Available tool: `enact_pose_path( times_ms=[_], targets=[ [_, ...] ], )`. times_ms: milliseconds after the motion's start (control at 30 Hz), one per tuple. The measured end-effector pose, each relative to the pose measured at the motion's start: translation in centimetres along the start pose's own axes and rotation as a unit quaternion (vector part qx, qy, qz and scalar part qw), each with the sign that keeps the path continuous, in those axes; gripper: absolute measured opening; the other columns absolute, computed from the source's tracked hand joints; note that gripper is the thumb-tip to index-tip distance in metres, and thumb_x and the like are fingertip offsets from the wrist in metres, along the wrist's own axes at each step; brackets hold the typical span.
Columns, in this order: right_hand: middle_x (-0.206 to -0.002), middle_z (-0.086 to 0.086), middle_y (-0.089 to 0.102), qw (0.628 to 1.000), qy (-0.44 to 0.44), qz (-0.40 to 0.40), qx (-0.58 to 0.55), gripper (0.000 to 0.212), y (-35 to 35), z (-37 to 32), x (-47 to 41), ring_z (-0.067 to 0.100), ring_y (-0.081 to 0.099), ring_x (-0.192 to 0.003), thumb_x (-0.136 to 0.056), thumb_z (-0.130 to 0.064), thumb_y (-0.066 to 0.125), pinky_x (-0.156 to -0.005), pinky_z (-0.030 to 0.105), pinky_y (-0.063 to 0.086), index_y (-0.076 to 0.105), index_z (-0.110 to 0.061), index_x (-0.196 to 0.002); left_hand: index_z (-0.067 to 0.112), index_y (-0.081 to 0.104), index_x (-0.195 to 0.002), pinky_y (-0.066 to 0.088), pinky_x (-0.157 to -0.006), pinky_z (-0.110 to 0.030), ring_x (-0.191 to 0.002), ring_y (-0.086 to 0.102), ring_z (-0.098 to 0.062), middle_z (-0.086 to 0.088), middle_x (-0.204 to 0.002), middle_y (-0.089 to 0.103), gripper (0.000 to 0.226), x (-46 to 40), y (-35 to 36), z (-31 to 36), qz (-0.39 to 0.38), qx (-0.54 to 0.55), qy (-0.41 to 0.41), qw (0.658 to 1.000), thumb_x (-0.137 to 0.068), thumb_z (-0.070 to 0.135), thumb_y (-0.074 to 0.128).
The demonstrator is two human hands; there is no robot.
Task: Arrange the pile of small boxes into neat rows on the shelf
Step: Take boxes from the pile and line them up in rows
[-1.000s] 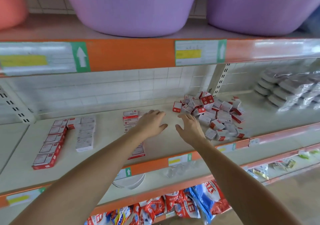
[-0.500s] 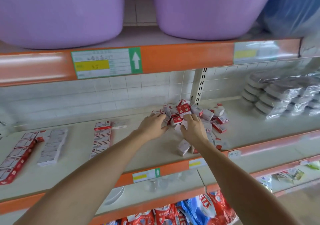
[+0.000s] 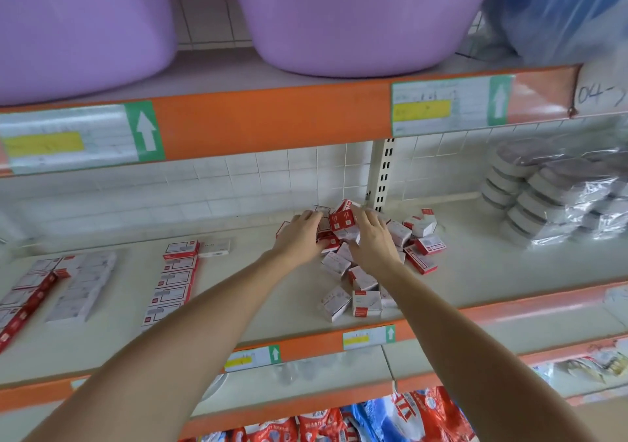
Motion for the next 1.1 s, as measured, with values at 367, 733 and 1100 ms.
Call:
enact_pose_path(
  times_ms=[367,733,1100],
  targets=[
    [-0.123,0.001,0.057,0.998,-0.006,-0.003,-0.056,0.041,-0.6,1.2,-1.0,0.023,0.059,-0.108,-0.09,-0.016,0.068,-0.085,0.041,0.054,0.042,-0.019,-0.121,0.015,0.044,-0.14,0.044,-0.103,-0.047,-0.131,0.044,-0.028,-0.004,-0.145,0.044,0.066,-2.1,0.7,0.0,-0.011,0.004,-0.005,1.0,-0.084,0.036,0.073],
    [-0.115,-0.007,0.049,0.997,-0.046,0.009,-0.06,0.044,-0.7,1.2,1.9,0.011,0.057,-0.089,-0.09,-0.04,0.063,-0.066,0.026,0.048,0.042,-0.022,-0.124,0.016,0.042,-0.141,0.047,-0.098,-0.048,-0.122,0.054,-0.029,-0.011,-0.138,0.053,0.047,-0.8,1.4,-2.9,-0.002,0.074,-0.06,0.995,-0.098,0.031,0.054],
    [-0.117,-0.003,0.048,0.996,-0.06,-0.032,-0.059,0.046,1.7,-1.8,2.0,0.017,0.055,-0.099,-0.087,-0.045,0.063,-0.077,0.039,0.054,0.044,-0.023,-0.123,0.018,0.033,-0.151,0.038,-0.107,-0.047,-0.141,0.027,-0.031,-0.003,-0.157,0.029,0.056,0.8,2.4,-5.7,-0.087,-0.075,-0.077,0.99,-0.098,0.02,0.049]
  ],
)
Point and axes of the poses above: each hand's wrist, its own x-axis away from the middle knuckle, its own y-axis out of the palm, z = x × y, the point moved 1 cm from there along -x, towards the middle knuckle
